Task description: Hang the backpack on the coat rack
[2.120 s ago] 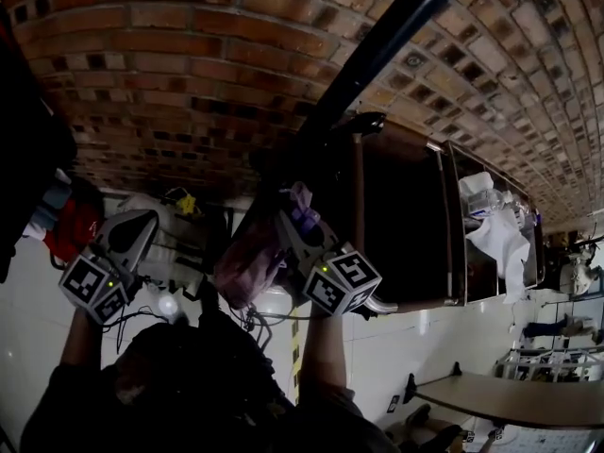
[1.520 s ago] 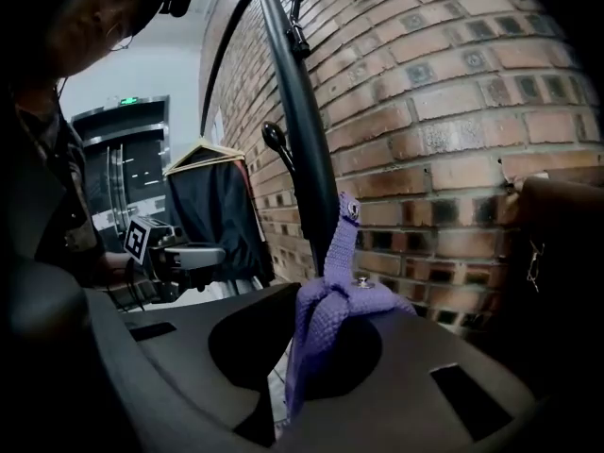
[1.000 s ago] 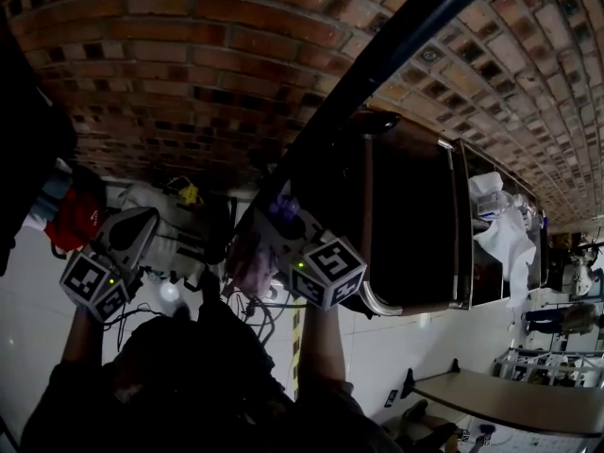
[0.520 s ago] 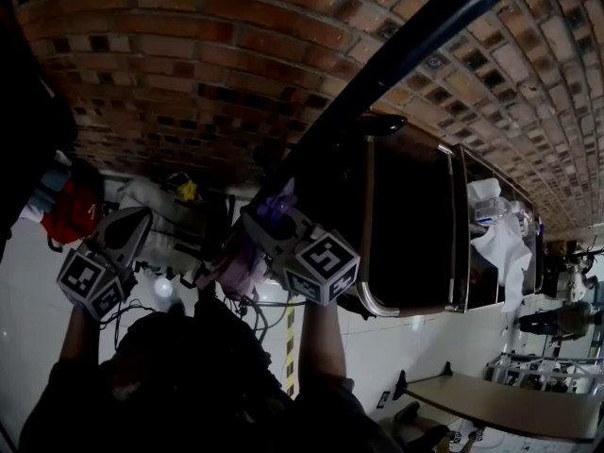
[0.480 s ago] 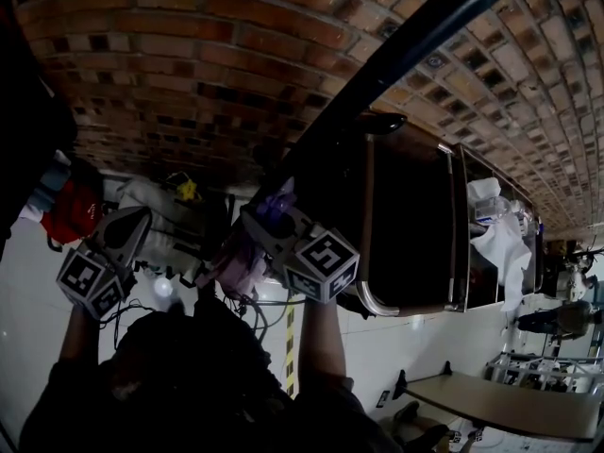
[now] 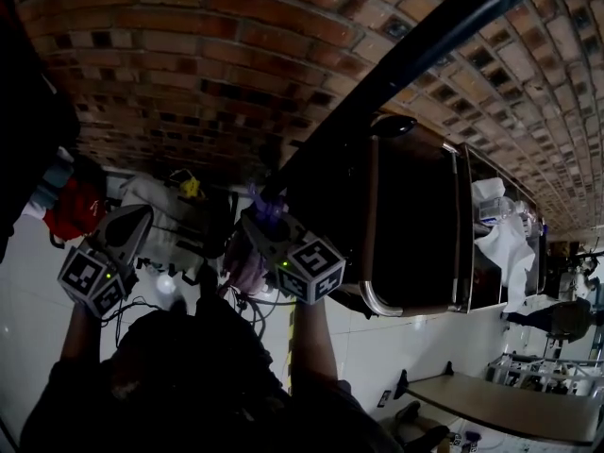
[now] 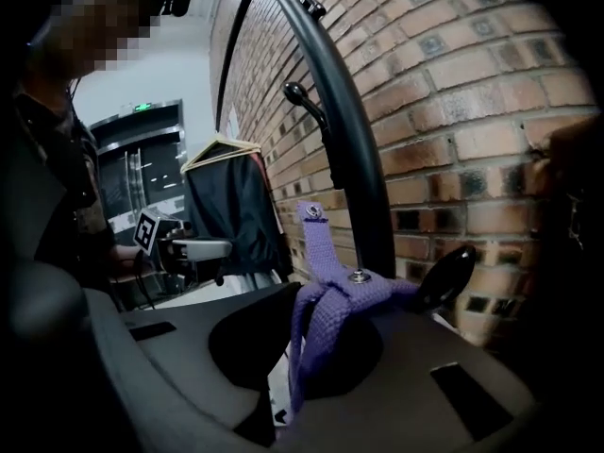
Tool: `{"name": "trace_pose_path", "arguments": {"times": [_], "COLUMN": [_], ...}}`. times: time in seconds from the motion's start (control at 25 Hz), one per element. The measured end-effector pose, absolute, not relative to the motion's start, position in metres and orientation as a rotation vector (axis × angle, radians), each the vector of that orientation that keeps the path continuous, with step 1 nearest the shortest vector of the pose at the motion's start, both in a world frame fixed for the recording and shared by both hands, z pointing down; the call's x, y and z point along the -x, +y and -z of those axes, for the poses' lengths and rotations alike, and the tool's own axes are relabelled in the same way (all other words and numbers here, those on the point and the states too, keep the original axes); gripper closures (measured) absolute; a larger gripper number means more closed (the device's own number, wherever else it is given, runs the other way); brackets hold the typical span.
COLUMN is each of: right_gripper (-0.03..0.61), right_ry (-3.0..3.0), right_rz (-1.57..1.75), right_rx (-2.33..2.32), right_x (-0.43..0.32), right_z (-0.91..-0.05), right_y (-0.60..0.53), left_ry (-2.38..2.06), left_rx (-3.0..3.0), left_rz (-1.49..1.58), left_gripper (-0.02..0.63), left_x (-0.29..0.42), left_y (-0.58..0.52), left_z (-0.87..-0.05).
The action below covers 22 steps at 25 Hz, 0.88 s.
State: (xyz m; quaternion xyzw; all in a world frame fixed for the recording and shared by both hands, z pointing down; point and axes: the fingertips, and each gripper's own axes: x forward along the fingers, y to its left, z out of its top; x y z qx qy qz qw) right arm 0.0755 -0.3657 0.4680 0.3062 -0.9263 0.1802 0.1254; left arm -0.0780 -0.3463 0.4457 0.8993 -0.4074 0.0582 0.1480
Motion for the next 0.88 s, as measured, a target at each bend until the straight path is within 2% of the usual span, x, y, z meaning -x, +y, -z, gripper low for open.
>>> {"name": "trace_pose_path", "arguments": {"times": [0.08, 0.52, 0.88], "right_gripper": [0.578, 0.399, 0.399], "right_ry": [-2.714, -2.395, -2.359], "right_rz": [-0.526, -0.377, -0.297], "right_rx": [-1.012, -1.54, -1.818], "right_x": [-0.079, -0.111, -0.115], "right_z": [-0.467, -0.493, -0.462], "right_y": [-0.368, -0.317, -0.202], "left_ry": [-1.167, -1.099, -0.952], "left_rx": [-2.587, -2.633, -2.692], "left_rz": [-0.158, -0.15, -0.186], "left_gripper": [0.577, 0.577, 0.577], "left_x": [0.08, 0.113, 0.132], "left_y": [-0.344, -0.272, -0.194], "left_z": [-0.446, -0.449, -0.451]}}
